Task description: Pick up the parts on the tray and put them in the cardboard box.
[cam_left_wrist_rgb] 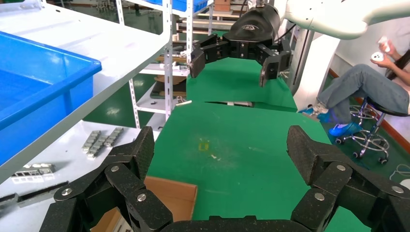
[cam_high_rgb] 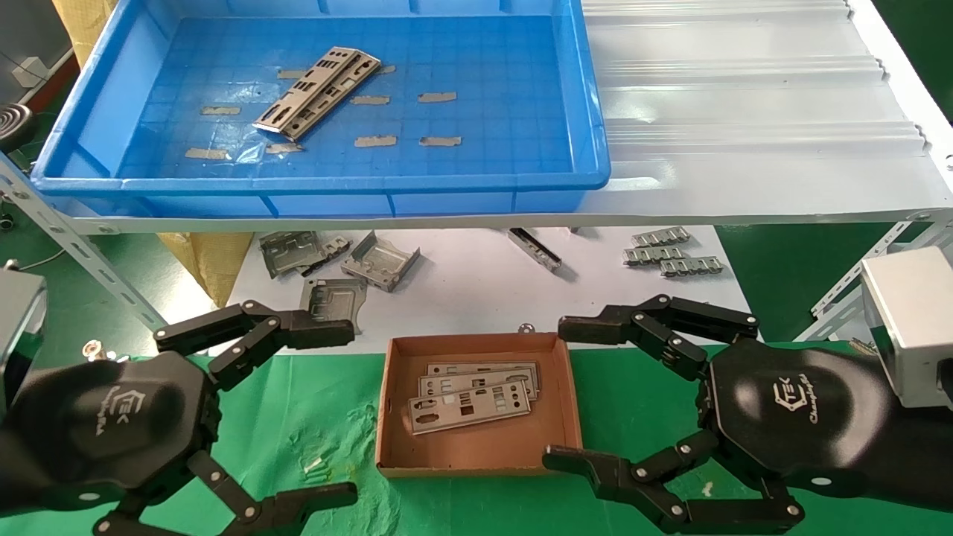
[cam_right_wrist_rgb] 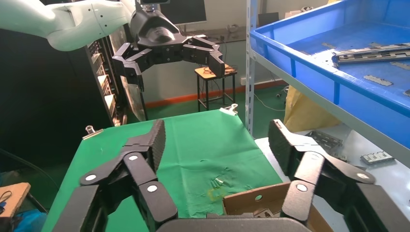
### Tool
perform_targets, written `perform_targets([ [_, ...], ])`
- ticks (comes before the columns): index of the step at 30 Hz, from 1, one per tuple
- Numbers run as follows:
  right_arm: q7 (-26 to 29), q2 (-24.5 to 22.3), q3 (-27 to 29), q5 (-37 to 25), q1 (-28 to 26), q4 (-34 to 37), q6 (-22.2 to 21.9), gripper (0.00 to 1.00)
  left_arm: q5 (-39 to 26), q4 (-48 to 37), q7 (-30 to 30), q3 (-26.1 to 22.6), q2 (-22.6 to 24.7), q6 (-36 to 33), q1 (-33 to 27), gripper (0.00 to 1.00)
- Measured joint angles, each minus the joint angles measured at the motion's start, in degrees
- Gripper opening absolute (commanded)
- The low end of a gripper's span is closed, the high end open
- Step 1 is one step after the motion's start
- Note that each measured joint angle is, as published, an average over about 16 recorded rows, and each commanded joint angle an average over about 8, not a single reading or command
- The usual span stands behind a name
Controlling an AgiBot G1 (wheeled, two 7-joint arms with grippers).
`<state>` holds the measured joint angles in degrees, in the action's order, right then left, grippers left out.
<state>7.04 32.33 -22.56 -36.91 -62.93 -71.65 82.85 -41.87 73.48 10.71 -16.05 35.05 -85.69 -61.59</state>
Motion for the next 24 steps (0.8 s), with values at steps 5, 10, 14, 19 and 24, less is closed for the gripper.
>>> perform_targets([
  [5, 0.0, 0.0, 0.0, 0.0, 0.0, 0.0, 0.0, 0.0, 0.0, 0.0, 0.0, 0.0, 0.0, 0.0, 0.0, 1.0],
  [10, 0.0, 0.0, 0.0, 0.0, 0.0, 0.0, 0.0, 0.0, 0.0, 0.0, 0.0, 0.0, 0.0, 0.0, 0.0, 1.0],
  [14, 0.0, 0.0, 0.0, 0.0, 0.0, 0.0, 0.0, 0.0, 0.0, 0.0, 0.0, 0.0, 0.0, 0.0, 0.0, 1.0],
  [19, 0.0, 0.0, 0.0, 0.0, 0.0, 0.0, 0.0, 0.0, 0.0, 0.0, 0.0, 0.0, 0.0, 0.0, 0.0, 1.0],
  [24, 0.0, 0.0, 0.0, 0.0, 0.0, 0.0, 0.0, 0.0, 0.0, 0.0, 0.0, 0.0, 0.0, 0.0, 0.0, 1.0],
])
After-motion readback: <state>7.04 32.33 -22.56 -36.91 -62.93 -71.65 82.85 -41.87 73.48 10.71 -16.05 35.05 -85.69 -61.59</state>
